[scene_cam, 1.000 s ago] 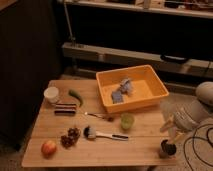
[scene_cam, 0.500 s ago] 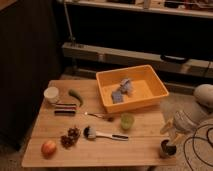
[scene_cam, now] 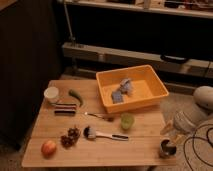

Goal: Stack cups on top of each other

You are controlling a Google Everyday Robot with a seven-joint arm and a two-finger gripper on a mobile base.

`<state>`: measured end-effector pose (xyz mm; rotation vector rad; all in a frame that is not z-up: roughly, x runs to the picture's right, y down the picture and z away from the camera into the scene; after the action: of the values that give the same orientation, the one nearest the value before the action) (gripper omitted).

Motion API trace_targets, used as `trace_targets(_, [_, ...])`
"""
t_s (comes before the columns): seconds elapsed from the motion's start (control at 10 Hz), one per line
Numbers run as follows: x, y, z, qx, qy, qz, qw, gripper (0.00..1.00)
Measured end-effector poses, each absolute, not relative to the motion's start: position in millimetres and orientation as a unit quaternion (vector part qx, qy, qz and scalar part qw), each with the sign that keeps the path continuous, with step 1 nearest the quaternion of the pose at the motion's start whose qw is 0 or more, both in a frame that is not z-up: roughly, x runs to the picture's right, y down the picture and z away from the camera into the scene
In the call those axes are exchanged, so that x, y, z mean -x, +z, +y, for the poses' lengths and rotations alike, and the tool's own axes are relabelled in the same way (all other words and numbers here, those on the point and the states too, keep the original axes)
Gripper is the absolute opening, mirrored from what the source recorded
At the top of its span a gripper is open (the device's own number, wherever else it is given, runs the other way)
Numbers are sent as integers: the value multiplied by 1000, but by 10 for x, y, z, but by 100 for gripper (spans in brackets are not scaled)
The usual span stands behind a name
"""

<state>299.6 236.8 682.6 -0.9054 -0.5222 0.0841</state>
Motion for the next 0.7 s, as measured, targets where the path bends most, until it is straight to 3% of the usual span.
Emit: trace_targets(0.7, [-3060,6930,2477,434,47,-248,865,48])
